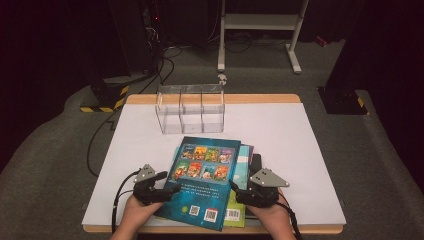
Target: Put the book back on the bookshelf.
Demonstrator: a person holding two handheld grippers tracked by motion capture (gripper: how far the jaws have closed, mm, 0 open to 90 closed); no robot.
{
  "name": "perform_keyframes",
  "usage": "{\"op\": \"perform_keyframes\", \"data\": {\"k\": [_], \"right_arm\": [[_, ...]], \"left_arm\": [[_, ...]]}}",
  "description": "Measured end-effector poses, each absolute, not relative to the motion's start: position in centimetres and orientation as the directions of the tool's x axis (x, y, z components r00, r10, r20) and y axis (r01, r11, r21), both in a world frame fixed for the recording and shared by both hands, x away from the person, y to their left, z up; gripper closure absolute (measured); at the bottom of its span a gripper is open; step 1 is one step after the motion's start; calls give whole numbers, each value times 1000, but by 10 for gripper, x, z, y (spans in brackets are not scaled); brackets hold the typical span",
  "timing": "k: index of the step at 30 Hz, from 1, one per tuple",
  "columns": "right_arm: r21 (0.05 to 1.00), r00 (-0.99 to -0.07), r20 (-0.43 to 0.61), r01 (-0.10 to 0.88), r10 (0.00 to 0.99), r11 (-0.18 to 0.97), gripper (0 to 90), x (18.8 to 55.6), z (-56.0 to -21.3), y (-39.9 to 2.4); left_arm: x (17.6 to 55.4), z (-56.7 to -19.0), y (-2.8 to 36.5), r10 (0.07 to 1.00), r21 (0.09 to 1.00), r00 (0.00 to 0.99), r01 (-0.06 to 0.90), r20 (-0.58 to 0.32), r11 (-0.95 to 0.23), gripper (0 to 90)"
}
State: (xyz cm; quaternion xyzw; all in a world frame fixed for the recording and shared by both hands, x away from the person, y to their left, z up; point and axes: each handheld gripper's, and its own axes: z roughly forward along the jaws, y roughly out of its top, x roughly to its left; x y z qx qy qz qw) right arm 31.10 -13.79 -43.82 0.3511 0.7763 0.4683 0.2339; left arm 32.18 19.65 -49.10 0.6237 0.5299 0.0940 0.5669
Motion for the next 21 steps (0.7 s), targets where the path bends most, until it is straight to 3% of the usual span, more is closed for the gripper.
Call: {"op": "perform_keyframes", "data": {"k": [21], "right_arm": [[884, -633, -26, 347, 773, 314, 194, 313, -442, -137]], "left_arm": [[320, -492, 196, 766, 809, 423, 550, -484, 207, 215]]}}
